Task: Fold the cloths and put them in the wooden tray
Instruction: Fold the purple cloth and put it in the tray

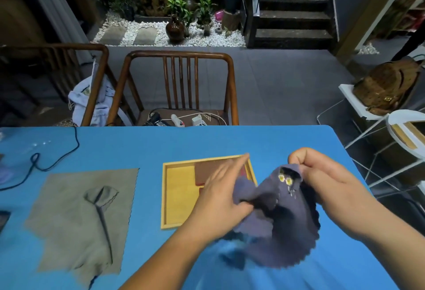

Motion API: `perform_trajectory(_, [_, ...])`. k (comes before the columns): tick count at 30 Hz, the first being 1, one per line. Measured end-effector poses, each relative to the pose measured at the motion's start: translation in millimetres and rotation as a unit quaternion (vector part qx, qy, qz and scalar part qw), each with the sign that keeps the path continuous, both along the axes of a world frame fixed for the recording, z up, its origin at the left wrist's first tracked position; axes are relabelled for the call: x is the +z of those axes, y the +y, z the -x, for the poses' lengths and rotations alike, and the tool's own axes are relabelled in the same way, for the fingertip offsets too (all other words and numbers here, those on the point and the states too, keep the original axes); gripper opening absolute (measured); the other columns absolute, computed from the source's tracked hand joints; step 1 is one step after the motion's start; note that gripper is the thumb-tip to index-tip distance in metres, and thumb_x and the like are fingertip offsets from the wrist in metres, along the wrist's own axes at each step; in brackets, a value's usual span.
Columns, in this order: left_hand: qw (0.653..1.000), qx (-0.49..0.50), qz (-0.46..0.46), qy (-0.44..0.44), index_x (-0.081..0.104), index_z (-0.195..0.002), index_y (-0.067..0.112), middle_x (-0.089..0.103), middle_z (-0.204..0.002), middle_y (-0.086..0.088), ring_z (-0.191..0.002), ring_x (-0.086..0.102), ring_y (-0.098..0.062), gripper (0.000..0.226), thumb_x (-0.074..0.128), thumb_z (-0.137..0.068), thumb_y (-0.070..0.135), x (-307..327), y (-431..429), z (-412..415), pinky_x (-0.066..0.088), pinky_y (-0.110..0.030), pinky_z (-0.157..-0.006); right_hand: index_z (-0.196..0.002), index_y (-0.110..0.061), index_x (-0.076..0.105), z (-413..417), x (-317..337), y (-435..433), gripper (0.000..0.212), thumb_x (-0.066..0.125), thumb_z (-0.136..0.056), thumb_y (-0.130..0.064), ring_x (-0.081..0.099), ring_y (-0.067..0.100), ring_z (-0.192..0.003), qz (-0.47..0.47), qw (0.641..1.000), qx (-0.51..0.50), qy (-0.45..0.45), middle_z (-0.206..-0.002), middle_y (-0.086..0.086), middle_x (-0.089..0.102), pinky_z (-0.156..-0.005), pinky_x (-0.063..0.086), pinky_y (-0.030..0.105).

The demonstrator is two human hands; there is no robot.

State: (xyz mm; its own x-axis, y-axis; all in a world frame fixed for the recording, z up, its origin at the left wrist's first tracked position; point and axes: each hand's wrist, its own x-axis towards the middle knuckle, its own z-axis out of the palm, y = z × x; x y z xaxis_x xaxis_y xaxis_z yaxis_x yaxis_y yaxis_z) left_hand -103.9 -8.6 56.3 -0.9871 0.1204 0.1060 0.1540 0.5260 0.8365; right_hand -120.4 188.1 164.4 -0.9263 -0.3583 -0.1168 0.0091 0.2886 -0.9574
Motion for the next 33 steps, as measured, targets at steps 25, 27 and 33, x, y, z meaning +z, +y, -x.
perform_trajectory(25, [0.988,-0.038,0.035,-0.145,0.053,-0.102,0.043,0.048,-0.111,0.02,-0.104,0.054,-0.004,0.029,0.067,-0.077,0.047,-38.8,-77.9,-127.2,0.045,-0.02,-0.082,-0.083,-0.016,0.067,-52.4,-104.4,-9.7,0.017,0.055,-0.094,-0.014,0.071,0.011,-0.078,-0.017,0.985,-0.071,-0.159,-0.08,-0.003,0.075,-0.061,0.053,0.021])
perform_trajectory(27, [0.979,-0.054,0.156,-0.123,0.043,-0.107,0.048,0.036,-0.119,0.028,-0.099,0.052,0.005,0.061,0.073,-0.057,0.067,-37.3,-77.5,-128.2,0.046,-0.019,-0.076,-0.081,-0.019,0.07,-50.7,-103.2,-11.4,0.015,0.06,-0.092,-0.022,0.073,0.01,-0.077,-0.025,0.98,-0.106,-0.166,-0.081,-0.003,0.077,-0.061,0.054,0.025])
perform_trajectory(33, [0.996,-0.052,0.046,-0.063,0.06,-0.077,0.035,0.048,-0.102,0.016,-0.083,0.056,-0.01,0.016,0.053,-0.089,0.044,-24.5,-80.2,-120.9,0.044,-0.022,-0.072,-0.079,-0.015,0.07,-44.2,-96.0,-4.0,0.026,0.065,-0.089,-0.038,0.065,0.009,-0.063,-0.046,0.98,-0.133,-0.142,-0.068,-0.006,0.072,-0.053,0.047,0.024])
